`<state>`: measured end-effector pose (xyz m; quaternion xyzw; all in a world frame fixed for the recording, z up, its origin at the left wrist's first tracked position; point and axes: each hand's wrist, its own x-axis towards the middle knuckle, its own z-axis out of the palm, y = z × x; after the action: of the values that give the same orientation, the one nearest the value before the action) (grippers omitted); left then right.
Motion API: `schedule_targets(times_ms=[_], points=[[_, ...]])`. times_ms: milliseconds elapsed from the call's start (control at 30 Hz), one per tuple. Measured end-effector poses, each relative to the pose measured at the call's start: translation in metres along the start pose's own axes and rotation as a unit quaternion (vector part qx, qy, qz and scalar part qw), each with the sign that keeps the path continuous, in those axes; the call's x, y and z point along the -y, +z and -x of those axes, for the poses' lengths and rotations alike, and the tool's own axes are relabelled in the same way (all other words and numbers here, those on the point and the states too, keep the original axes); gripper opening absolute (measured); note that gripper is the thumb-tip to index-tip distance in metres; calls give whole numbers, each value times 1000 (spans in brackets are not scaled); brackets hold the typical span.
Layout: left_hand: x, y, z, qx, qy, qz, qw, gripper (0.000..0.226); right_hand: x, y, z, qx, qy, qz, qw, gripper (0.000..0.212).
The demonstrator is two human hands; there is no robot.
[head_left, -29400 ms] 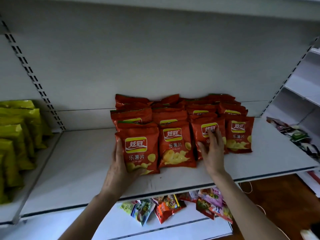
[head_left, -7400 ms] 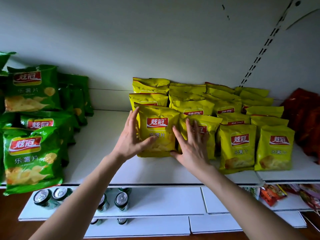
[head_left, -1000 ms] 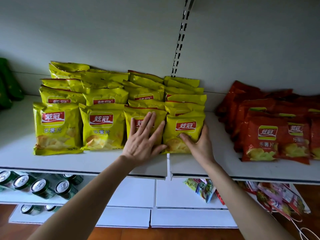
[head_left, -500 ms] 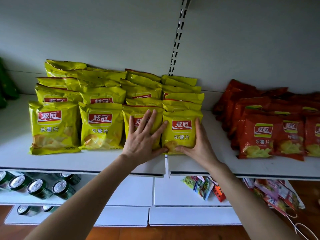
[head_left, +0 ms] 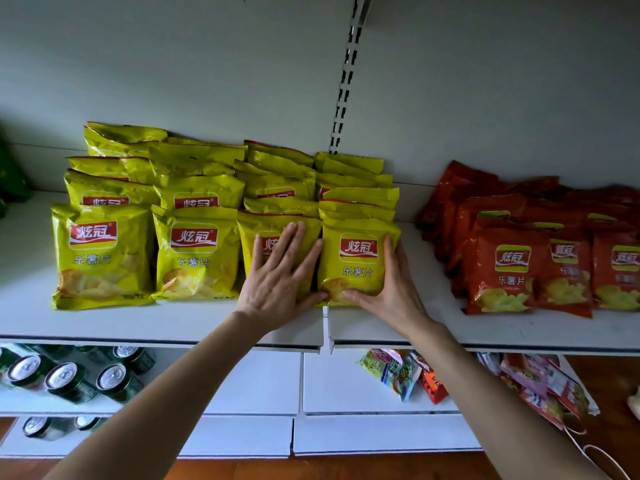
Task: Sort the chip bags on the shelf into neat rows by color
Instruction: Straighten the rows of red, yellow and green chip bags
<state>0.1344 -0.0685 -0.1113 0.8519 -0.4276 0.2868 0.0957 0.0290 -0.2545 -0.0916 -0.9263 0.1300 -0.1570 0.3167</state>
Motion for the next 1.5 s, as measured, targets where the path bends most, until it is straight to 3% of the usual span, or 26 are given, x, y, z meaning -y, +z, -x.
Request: schedule_targets(times_ms=[300,533,633,900,1133,1367,1500], points=[[-2,-6,2,-13,17,-5,1000,76,2,-9,6,-12,-1,20,1000,110],[0,-20,23,-45,40,42,997,50,7,-36,-17,-140,-78,108,981,57],[8,-28,41,-53,56,55,996,41,27,-42,-43,-134,-90,114,980,48],[66,-48,85,-46,48,52,996,37,115,-8,-83,-78,-122,93,985,40],[169,-68,118,-24,17,26,999,42,187,52,-73,-11,-120,104,987,55],[223,-63,122,27,37,27,999,58,216,119,-25,26,-108,153,982,55],[237,-56,116,71,51,42,995,87,216,151,-17,30,-66,201,977,62]])
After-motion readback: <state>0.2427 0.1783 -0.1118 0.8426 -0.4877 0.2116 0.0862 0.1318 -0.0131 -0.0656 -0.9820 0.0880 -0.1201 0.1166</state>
